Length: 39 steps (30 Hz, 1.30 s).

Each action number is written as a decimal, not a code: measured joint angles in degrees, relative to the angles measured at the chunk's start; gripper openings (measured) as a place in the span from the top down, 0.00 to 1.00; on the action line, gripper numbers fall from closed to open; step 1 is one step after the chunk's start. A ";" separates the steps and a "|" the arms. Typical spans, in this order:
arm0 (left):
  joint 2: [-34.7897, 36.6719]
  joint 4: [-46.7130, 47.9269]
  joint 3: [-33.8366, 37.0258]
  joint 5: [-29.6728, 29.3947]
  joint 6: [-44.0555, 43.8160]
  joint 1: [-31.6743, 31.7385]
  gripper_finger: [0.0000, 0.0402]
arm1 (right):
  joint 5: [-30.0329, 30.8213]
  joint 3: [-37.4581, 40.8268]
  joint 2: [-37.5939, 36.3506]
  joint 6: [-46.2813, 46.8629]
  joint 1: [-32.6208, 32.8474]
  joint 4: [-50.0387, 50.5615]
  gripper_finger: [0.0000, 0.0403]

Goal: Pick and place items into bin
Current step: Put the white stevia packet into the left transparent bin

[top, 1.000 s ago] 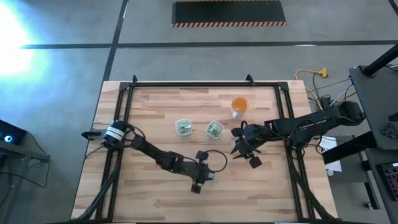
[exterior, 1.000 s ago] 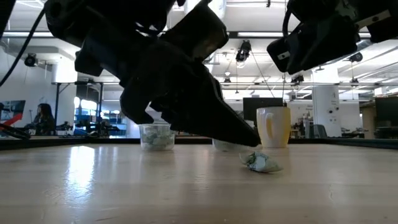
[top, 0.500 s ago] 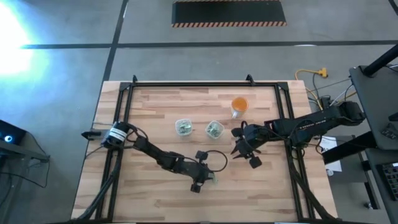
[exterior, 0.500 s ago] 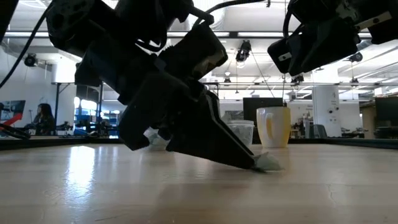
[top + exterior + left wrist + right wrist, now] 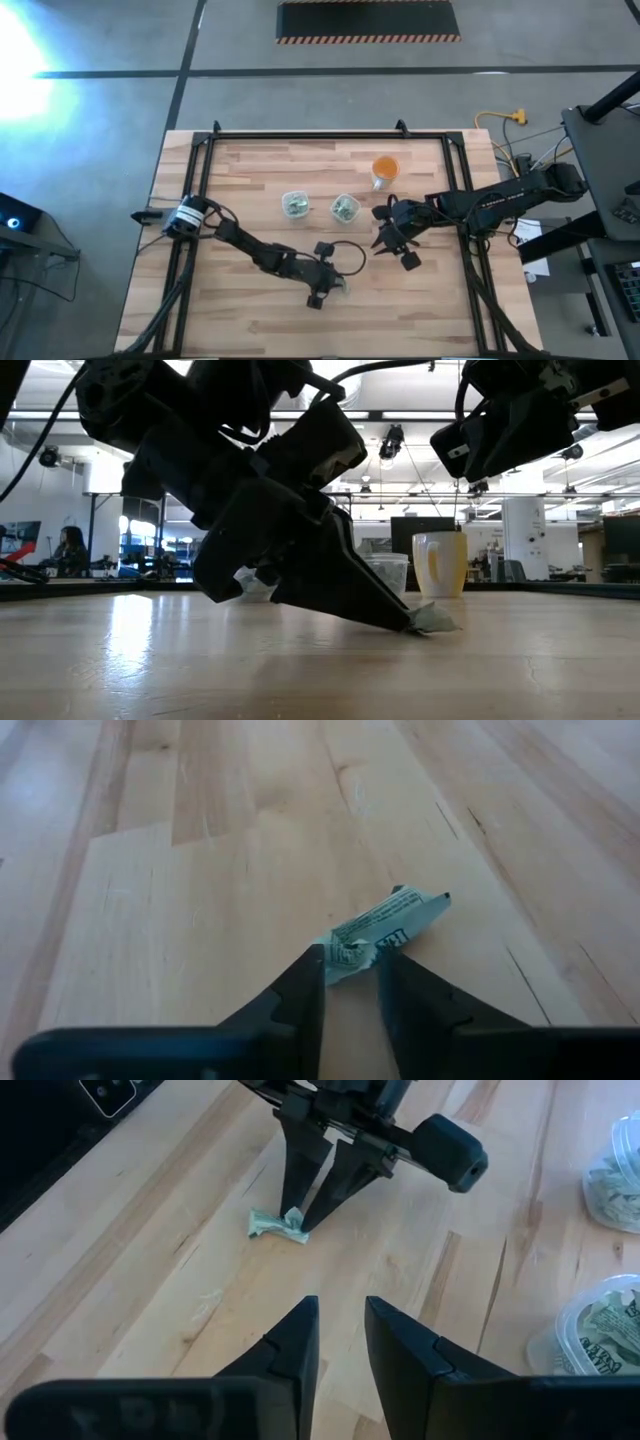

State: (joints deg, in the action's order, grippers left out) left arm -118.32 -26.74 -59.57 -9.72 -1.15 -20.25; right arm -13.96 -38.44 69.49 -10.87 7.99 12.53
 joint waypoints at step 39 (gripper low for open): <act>26.47 32.08 5.84 -37.77 -1.86 1.63 1.00 | 0.05 1.16 0.07 -0.26 -0.03 0.11 0.83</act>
State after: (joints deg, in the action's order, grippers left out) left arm -91.86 5.34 -53.73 -47.48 -3.00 -18.62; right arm -13.91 -37.28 69.56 -11.13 7.97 12.64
